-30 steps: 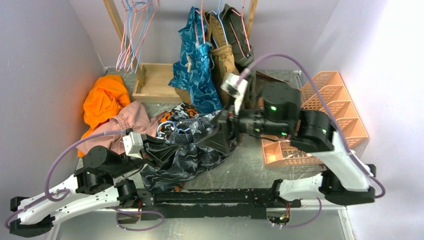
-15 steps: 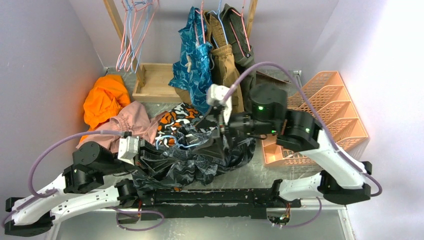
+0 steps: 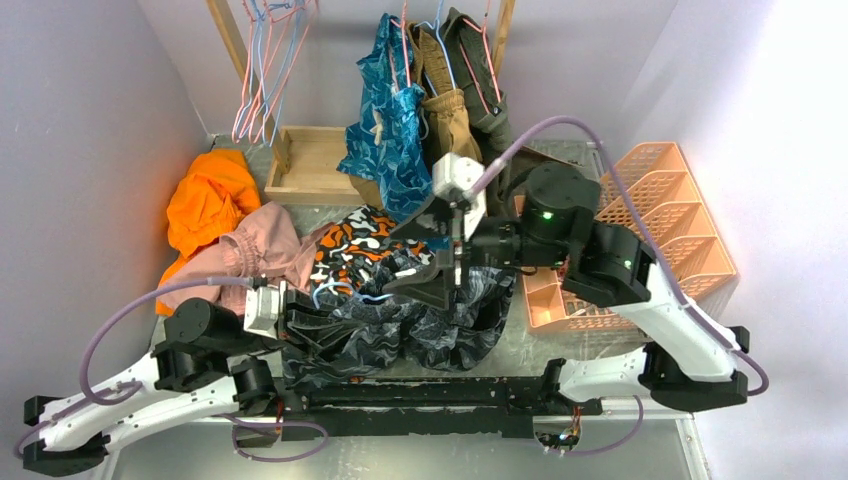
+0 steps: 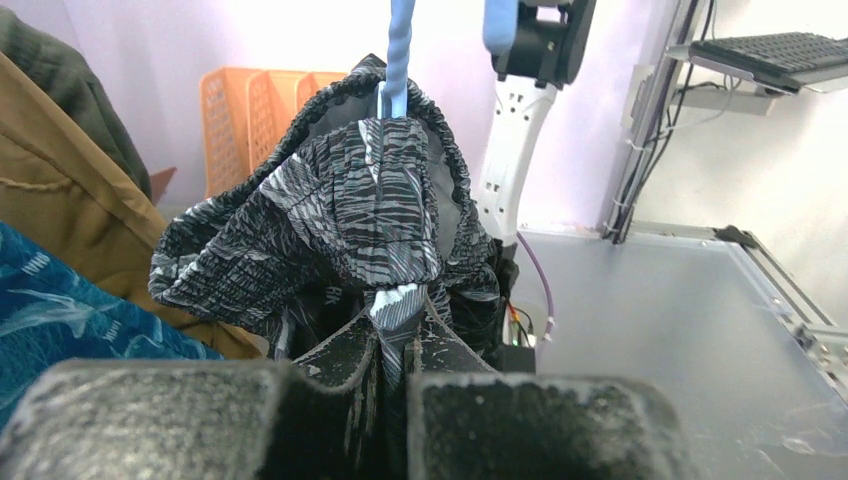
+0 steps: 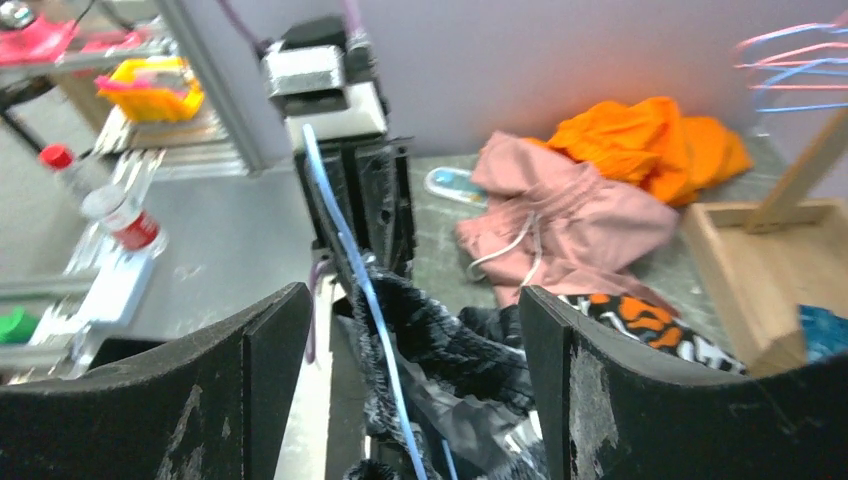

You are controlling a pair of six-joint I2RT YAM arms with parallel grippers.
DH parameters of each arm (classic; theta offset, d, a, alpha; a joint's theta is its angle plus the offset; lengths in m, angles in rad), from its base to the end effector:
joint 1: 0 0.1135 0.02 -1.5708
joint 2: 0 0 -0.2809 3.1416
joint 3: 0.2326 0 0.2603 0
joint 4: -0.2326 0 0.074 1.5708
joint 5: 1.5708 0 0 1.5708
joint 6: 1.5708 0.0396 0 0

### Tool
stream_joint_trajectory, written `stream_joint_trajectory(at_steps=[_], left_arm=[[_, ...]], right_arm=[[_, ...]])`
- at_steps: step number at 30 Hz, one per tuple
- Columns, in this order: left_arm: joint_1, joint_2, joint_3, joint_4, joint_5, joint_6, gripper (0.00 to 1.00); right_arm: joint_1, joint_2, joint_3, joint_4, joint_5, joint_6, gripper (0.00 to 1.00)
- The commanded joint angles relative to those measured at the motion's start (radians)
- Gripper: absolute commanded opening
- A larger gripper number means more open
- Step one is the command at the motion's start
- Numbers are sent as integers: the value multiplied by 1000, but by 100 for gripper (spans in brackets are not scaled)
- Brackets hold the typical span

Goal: Place the shorts on the hanger
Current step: Hang the shorts on the hanger.

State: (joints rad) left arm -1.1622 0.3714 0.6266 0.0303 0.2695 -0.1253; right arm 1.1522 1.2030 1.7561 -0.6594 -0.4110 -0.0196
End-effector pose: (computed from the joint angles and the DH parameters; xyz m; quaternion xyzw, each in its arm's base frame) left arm 0.0284 -0.0921 0.3690 0.3877 0.4625 -0.5405 0.5862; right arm 0.0720 0.2008 0.5480 -0.5162 0.5312 0.4792 0.4709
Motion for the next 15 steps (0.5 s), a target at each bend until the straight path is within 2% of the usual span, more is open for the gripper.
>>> stream_joint_trajectory(at_steps=[1,4,6,11,15], left_arm=[[-2,-40,-37,271,-61,33,7],[-2,-52,-59,297,-98,39,7],[-2,-77,-97,363,-115,46,7],[-2,-113,-172,617,-127,86,7],[-2,-93,-123,682,-83,121,7]], right_arm=[[0,-87,41,58,255,46,80],[0,-161,-36,47,508,104,79],[0,-210,-93,43,590,128,79],[0,-326,-160,145,566,159,80],[1,-351,-100,202,545,152,81]])
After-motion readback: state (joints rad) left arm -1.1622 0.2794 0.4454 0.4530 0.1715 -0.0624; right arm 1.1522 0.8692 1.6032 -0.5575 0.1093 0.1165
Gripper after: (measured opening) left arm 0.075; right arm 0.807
